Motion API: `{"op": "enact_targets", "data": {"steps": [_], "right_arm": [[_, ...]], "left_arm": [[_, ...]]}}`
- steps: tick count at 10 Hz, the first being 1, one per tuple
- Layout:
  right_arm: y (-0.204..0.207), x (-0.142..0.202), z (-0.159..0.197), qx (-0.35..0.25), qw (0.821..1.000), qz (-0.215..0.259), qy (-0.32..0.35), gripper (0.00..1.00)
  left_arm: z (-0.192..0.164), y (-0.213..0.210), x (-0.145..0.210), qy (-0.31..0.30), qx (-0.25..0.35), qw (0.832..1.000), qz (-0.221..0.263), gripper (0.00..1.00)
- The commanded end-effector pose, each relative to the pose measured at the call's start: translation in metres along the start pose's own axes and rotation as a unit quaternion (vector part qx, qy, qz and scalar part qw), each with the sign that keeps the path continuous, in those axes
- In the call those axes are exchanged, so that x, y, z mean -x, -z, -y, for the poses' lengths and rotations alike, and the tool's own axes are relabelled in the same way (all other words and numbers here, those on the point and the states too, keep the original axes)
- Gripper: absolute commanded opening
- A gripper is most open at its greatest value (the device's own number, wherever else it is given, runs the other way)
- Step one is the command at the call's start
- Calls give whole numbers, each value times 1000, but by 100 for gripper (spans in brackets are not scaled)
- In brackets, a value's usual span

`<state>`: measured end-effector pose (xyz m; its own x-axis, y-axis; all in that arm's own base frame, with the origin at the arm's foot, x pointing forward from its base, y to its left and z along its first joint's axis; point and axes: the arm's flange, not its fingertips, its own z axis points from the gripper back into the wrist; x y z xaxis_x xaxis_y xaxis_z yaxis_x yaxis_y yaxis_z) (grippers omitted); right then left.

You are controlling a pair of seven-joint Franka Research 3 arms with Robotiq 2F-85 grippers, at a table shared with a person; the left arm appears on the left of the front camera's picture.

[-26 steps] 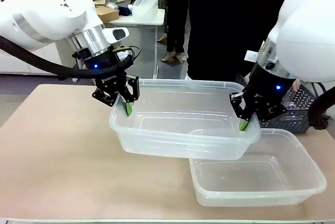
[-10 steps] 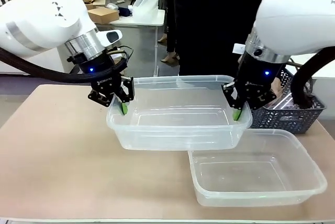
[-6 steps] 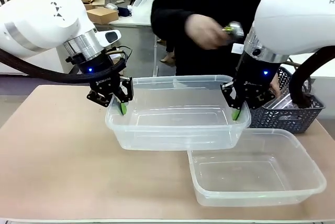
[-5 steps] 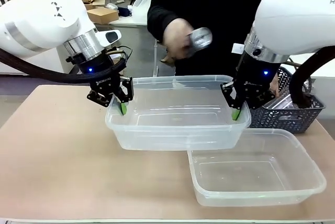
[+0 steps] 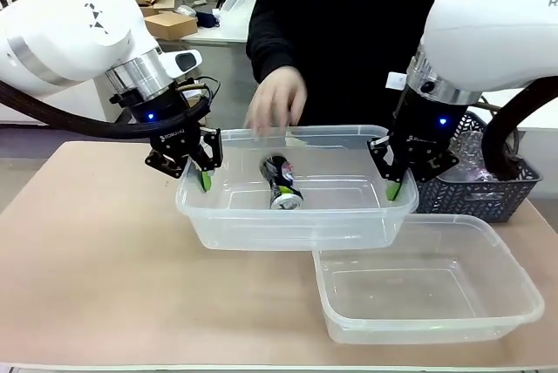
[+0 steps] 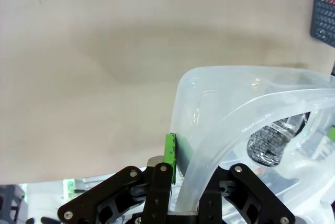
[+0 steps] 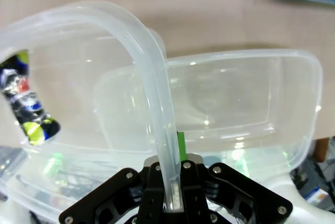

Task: Sort the waste into each basket.
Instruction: Offer the picked Organizing box to the human.

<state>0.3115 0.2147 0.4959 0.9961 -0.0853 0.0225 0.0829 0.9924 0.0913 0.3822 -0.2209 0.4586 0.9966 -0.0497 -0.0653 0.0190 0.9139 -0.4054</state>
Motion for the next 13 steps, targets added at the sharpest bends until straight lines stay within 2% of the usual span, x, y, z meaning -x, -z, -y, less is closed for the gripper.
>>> {"op": "enact_targets", "data": {"steps": [1, 13], "right_arm": [[1, 3, 0, -7, 1000, -2, 1, 3], [1, 3, 0, -7, 1000, -2, 1, 3]], "left_arm": [[1, -6, -1, 1, 6, 1000, 0, 6], [1, -6, -1, 1, 6, 1000, 0, 6]]}}
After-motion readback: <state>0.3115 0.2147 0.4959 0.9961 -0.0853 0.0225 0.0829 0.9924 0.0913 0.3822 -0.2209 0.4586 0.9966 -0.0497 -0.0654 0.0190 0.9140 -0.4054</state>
